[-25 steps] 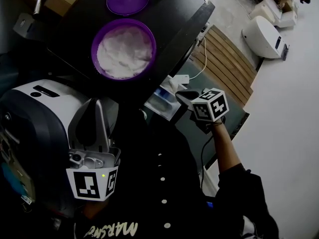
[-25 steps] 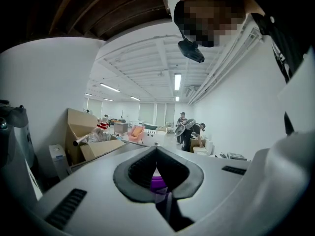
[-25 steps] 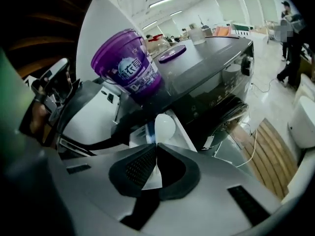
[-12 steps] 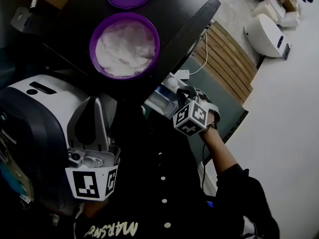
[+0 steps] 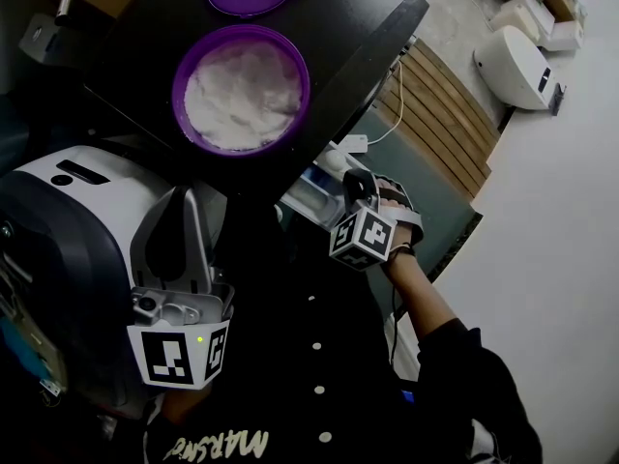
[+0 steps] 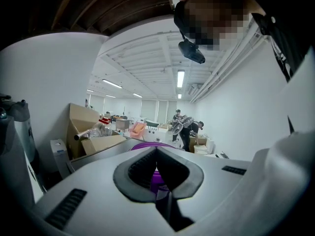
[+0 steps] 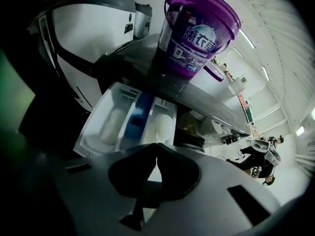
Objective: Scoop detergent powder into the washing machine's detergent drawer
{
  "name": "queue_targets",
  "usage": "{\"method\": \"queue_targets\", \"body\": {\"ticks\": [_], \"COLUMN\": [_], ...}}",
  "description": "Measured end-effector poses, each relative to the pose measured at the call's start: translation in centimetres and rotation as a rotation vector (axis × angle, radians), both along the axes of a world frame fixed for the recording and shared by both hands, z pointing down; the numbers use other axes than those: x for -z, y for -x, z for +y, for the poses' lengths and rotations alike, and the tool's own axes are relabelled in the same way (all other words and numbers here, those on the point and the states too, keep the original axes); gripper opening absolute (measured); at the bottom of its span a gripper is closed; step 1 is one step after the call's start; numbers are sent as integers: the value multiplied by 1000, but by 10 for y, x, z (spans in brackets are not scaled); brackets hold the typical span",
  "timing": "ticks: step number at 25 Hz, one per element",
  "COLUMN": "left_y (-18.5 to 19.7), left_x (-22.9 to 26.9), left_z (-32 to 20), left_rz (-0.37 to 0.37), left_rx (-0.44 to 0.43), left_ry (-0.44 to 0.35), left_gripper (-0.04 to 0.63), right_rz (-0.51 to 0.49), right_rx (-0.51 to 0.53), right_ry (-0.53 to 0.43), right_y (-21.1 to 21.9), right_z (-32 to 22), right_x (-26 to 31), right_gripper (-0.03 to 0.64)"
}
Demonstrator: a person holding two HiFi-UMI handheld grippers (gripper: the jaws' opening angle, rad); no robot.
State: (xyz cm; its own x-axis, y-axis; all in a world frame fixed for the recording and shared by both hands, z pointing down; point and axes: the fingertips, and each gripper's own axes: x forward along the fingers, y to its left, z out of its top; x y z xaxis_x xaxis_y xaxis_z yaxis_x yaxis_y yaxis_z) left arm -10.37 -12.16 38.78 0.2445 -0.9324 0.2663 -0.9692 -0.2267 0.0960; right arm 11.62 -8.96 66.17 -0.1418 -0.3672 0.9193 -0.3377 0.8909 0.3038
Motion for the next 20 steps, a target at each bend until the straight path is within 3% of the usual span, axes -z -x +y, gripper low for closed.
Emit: {"method": "queue_targets", "body": {"ticks": [4,9,12,16,20], "left_y": [0,3,4,6,10], "left_x": [2,14,25,43,55], "left_z": [0,-1,-2,-3,-3], "left_rz": [0,1,4,4,6], "left_rx": [1,10,12,23,34], "left_ry": [-4,-36,-66,-109,-149], "left_gripper": [15,15,15,15,15], "right_rz": [-96,-500,-700,-840,-950], "right_rx": [-50,-408,-572,-645,-628], "right_ry": [73,432,570,640,647], "right_y": [3,6,5,6,11], "right_z": [4,4,2,3,-6], "right_x": [2,24,33,55,95], "right_gripper": [34,34,34,34,34]}}
